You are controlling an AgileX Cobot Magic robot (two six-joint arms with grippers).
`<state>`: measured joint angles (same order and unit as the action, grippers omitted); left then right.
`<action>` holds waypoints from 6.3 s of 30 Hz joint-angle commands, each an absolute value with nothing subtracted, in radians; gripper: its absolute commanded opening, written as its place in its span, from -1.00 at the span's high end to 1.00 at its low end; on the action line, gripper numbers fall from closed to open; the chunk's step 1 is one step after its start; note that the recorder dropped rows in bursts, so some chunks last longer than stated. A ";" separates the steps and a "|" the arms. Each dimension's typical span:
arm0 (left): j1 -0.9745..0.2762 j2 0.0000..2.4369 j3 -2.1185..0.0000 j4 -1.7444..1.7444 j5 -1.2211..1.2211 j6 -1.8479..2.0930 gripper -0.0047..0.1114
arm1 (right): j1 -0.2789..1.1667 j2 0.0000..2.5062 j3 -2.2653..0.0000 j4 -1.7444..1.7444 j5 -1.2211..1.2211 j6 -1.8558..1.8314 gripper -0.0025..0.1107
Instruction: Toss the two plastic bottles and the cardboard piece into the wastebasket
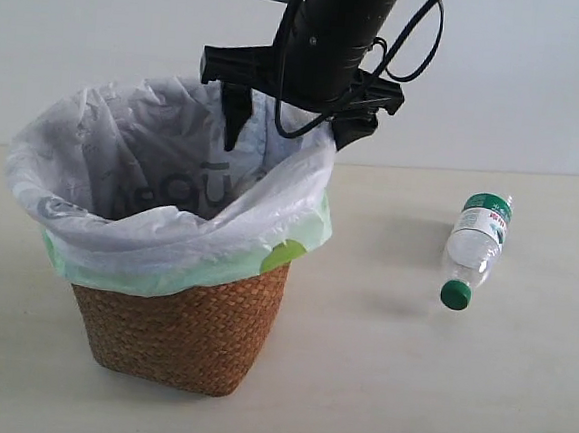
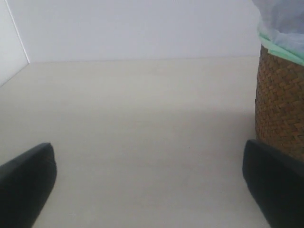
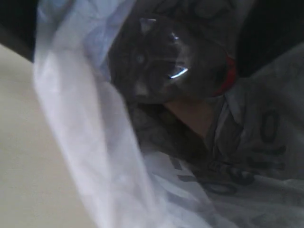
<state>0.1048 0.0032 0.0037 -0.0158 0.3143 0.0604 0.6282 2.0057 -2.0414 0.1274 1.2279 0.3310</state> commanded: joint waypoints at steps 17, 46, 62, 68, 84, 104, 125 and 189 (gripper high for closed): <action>0.107 0.000 0.000 -0.018 0.307 0.052 -0.94 | 0.458 1.931 -2.047 -0.138 1.221 0.484 -0.33; 0.107 0.000 0.000 -0.018 0.307 0.052 -0.94 | 0.179 2.199 -1.676 -0.072 0.857 0.540 -0.33; 0.107 0.000 0.000 -0.018 0.307 0.052 -0.94 | 0.179 2.090 -1.676 -0.110 0.974 0.437 0.96; 0.107 0.000 0.000 -0.018 0.307 0.052 -0.94 | 0.179 1.871 -1.676 -0.180 1.105 0.428 0.96; 0.107 0.000 0.000 -0.018 0.307 0.052 -0.94 | 0.252 1.771 -1.678 0.770 1.221 -0.067 0.96; 0.107 0.000 0.000 -0.018 0.307 0.052 -0.94 | 0.244 1.654 -1.678 0.216 1.221 0.111 0.96; 0.107 0.000 0.000 -0.018 0.307 0.052 -0.94 | 0.331 1.617 -1.628 1.256 1.221 -0.258 0.96; 0.107 0.000 0.000 -0.018 0.307 0.052 -0.94 | 0.506 1.497 -1.627 0.416 1.046 -0.028 0.90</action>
